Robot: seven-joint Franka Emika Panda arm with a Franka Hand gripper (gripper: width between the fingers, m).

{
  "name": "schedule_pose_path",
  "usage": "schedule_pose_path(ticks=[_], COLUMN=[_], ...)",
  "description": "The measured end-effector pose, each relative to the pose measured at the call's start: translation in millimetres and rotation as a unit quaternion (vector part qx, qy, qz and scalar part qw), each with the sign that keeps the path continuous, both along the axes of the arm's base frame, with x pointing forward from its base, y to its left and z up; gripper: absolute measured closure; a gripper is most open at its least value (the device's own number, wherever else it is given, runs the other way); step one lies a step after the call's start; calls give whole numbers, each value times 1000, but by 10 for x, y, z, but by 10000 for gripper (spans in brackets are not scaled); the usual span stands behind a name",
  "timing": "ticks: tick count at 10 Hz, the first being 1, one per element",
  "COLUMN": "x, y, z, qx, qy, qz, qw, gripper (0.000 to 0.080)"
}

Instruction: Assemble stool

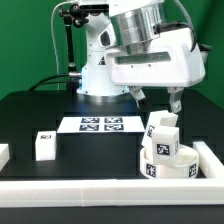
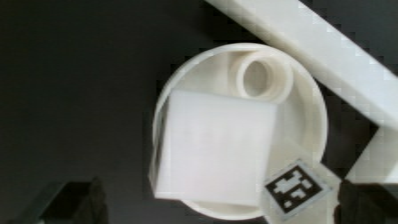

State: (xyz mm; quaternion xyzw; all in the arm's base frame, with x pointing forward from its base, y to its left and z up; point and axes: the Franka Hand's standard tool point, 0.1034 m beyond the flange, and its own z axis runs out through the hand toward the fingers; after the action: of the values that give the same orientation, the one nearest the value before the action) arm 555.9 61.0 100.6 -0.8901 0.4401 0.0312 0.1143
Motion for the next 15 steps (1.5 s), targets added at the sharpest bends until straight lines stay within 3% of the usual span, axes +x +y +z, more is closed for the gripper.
schedule_pose_path(ticks=[2,3,5,11,13,15], x=[5,5,-8,-7,-1,-40], y=[24,49,147,104,129,117], z=[22,28,24,3,-3,-37], qx=[-29,-34,-57,-63,-81,-83], qy=[-21,-28,-55,-88,-103,-111], qz=[123,163,301,486,583,663], qw=[992,986,950,867,802,736], gripper=[150,150,150,150,150,150])
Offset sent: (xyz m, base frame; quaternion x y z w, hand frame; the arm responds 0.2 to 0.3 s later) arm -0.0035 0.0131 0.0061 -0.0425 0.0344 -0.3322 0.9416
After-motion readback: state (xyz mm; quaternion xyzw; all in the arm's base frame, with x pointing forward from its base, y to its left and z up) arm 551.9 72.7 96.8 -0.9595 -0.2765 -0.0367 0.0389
